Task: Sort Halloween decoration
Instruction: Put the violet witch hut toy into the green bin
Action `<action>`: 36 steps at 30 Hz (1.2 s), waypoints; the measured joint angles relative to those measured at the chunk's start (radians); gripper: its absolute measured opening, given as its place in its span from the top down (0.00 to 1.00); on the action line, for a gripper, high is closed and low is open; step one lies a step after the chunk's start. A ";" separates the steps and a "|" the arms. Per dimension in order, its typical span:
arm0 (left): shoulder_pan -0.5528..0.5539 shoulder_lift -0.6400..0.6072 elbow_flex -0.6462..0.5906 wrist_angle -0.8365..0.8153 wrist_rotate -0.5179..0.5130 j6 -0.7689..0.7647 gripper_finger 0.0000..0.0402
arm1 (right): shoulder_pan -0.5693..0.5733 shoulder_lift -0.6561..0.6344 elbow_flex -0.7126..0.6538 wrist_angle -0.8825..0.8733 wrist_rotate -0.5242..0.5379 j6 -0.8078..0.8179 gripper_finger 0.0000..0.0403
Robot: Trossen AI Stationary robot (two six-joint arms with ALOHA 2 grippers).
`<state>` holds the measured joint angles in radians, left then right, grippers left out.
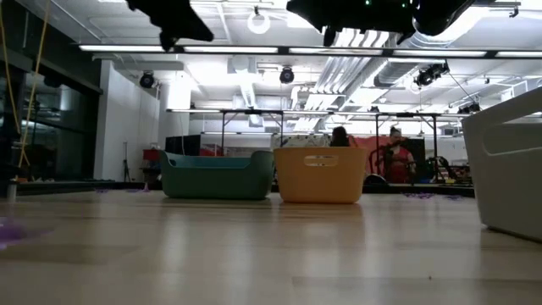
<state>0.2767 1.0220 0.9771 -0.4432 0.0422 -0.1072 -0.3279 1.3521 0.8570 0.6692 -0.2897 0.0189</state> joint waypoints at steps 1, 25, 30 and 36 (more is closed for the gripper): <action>-0.011 -0.011 0.000 -0.023 -0.017 -0.007 1.00 | -0.002 0.000 0.000 0.000 0.000 0.002 1.00; -0.223 -0.050 -0.056 -0.189 0.002 -0.176 1.00 | -0.005 0.000 0.000 -0.054 -0.036 0.116 1.00; -0.415 -0.086 -0.232 -0.130 -0.025 -0.342 1.00 | 0.026 -0.038 0.000 -0.158 -0.085 0.165 1.00; -0.601 -0.039 -0.403 0.140 -0.025 -0.583 1.00 | 0.146 -0.179 0.000 -0.575 -0.045 0.156 1.00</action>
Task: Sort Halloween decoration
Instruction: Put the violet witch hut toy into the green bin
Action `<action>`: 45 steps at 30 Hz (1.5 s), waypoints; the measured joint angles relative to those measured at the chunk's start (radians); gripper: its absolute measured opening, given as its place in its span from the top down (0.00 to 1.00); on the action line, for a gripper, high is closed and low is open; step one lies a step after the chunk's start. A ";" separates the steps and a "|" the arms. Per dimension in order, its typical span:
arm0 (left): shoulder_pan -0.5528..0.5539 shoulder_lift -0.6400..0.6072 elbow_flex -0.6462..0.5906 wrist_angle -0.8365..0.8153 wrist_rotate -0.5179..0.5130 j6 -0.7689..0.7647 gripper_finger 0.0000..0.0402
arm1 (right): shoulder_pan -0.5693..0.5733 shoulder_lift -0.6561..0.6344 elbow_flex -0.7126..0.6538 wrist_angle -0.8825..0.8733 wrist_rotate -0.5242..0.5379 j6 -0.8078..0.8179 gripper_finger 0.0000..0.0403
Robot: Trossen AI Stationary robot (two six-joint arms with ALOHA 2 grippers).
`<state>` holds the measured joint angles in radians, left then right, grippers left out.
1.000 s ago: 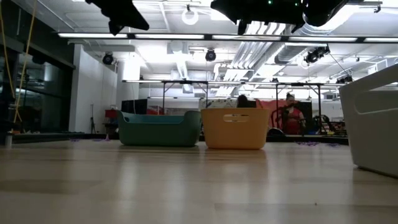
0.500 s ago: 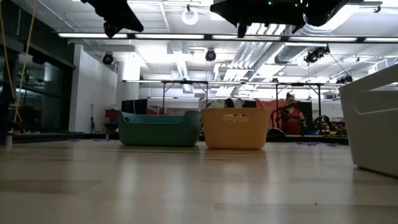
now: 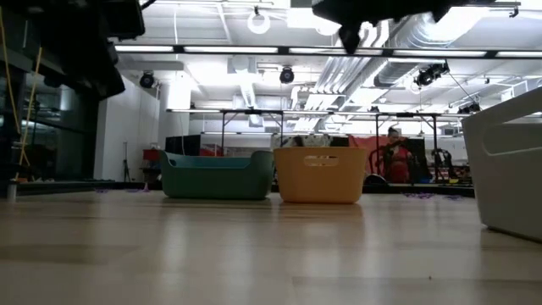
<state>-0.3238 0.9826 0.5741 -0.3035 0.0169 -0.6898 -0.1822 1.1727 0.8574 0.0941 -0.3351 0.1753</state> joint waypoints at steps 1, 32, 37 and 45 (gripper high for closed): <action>-0.027 0.018 0.000 0.038 0.000 -0.021 1.00 | 0.025 -0.023 0.000 -0.077 0.022 0.000 1.00; -0.398 1.013 0.927 -0.328 -0.009 -0.982 0.85 | 0.373 -0.295 -0.219 -0.570 0.360 0.133 1.00; -0.395 1.042 0.926 -0.335 -0.002 -1.055 0.70 | 0.373 -0.284 -0.218 -0.572 0.359 0.130 1.00; -0.403 1.072 0.925 -0.335 -0.001 -1.113 0.65 | 0.373 -0.276 -0.218 -0.573 0.359 0.130 1.00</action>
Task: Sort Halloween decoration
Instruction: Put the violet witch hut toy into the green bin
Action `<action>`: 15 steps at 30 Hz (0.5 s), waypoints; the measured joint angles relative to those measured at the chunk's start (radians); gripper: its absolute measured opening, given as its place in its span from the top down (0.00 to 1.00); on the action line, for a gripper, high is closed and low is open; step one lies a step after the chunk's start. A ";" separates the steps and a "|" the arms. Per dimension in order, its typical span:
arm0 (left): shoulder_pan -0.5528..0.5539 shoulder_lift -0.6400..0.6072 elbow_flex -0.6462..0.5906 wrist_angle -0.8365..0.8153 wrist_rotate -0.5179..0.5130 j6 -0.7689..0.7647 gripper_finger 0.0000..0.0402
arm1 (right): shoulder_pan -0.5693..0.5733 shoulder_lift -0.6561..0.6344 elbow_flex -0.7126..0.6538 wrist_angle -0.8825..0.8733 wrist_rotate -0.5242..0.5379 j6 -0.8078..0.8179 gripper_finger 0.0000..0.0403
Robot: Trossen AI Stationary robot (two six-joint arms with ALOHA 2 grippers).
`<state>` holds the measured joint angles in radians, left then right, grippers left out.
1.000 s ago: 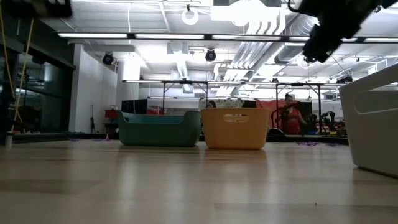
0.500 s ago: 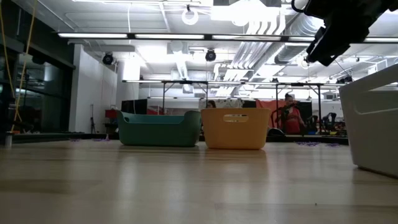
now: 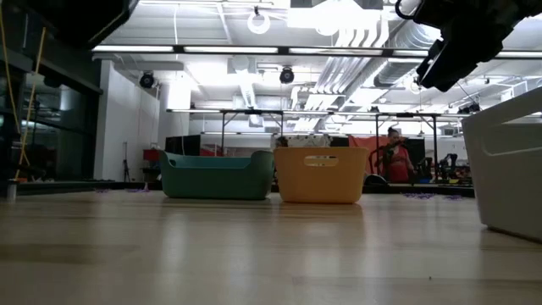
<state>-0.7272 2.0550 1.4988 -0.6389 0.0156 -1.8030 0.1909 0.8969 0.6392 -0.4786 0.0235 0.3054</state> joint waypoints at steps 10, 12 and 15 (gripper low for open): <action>0.004 0.075 0.001 0.058 0.002 -0.011 0.65 | 0.000 0.001 0.000 -0.002 0.000 0.000 1.00; 0.007 0.080 0.001 0.069 0.002 -0.016 0.65 | 0.000 0.001 0.000 -0.001 0.000 0.000 1.00; 0.007 0.089 0.004 0.075 0.003 -0.021 0.65 | 0.000 0.001 0.000 -0.002 0.000 0.000 1.00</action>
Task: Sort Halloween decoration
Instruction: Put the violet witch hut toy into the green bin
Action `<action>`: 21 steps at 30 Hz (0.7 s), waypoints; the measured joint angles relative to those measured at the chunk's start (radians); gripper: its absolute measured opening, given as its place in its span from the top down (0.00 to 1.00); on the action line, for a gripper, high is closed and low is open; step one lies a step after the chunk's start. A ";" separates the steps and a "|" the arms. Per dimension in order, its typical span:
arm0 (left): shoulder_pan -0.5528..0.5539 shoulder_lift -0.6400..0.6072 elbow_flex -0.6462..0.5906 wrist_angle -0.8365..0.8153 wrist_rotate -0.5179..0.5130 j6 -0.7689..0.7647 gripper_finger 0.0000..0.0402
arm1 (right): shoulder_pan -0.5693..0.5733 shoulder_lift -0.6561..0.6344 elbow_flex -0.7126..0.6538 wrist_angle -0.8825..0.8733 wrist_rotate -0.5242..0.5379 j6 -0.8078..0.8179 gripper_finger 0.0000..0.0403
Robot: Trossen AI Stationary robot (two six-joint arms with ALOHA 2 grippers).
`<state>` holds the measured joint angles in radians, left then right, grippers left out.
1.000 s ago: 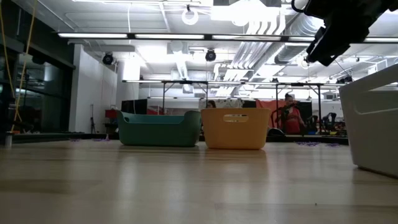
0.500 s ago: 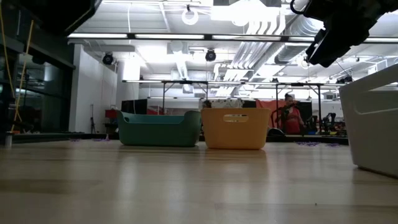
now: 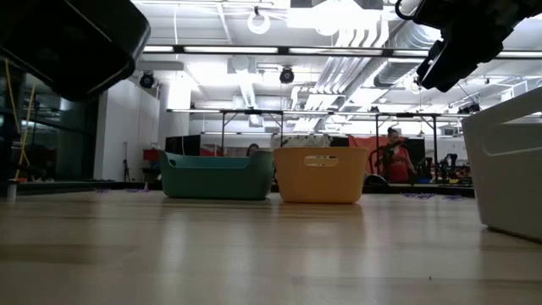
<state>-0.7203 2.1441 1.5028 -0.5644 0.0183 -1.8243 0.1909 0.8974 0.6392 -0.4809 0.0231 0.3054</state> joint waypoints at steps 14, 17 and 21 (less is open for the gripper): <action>0.001 -0.023 -0.005 -0.013 -0.015 0.074 0.98 | 0.000 0.000 0.000 -0.001 0.000 -0.026 1.00; 0.002 -0.068 -0.005 -0.027 -0.072 0.125 1.00 | 0.000 0.000 0.000 -0.001 0.000 -0.026 1.00; 0.025 -0.146 -0.005 -0.042 -0.157 0.225 1.00 | 0.000 0.000 0.000 0.000 0.000 -0.026 1.00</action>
<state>-0.6951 1.9982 1.4982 -0.6068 -0.1385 -1.5996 0.1909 0.8974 0.6392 -0.4812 0.0231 0.2792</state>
